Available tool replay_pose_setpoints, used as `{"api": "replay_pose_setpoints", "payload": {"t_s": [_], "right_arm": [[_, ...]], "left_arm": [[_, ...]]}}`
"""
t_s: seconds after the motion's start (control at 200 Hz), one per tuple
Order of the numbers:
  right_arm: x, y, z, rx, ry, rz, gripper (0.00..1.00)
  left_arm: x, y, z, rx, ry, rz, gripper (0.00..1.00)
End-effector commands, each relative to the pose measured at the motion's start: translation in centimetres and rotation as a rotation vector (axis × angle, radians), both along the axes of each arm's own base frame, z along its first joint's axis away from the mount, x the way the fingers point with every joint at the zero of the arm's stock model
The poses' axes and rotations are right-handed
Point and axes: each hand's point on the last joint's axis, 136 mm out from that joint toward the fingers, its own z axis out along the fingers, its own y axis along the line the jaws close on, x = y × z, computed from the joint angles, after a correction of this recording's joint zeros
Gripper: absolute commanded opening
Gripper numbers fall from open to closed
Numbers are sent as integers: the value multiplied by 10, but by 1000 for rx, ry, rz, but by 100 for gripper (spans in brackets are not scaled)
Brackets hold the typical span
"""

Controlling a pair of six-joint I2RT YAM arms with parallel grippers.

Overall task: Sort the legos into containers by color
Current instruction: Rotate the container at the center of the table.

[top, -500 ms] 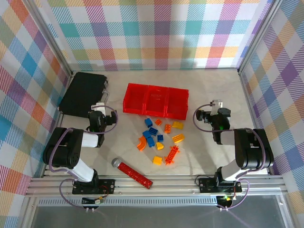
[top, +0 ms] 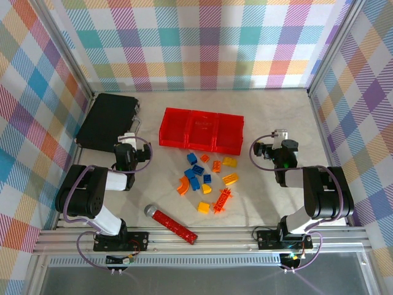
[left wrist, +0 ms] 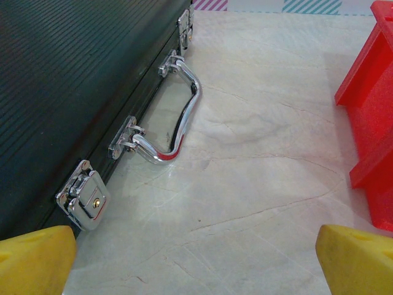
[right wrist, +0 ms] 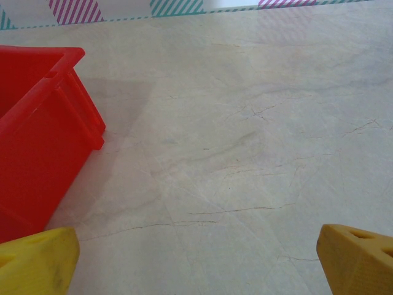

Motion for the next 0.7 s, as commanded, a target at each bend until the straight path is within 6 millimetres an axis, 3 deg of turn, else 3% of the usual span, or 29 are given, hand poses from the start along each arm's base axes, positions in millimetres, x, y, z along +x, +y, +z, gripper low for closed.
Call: {"api": "replay_pose_setpoints", "payload": {"t_s": [0.0,0.305,0.455,0.525,0.635,0.695], "right_arm": [[5,2,8,3,-26,14,99],[5,0,11,-2,-35,4,99],[2,-4,43,-91,27,-109,99],[-2,-11,51,25,143,-229,99],[-1,13,54,235,276,-226,96],[1,25,56,321,351,-240,96]], "left_arm": [[3,1,4,-16,-11,1,100],[2,0,4,-23,-11,-8,100],[-9,-10,39,69,-31,9,100],[-18,-12,65,51,-55,35,100],[-27,-10,89,-30,-2,85,100],[-32,-11,93,-42,58,92,100]]}}
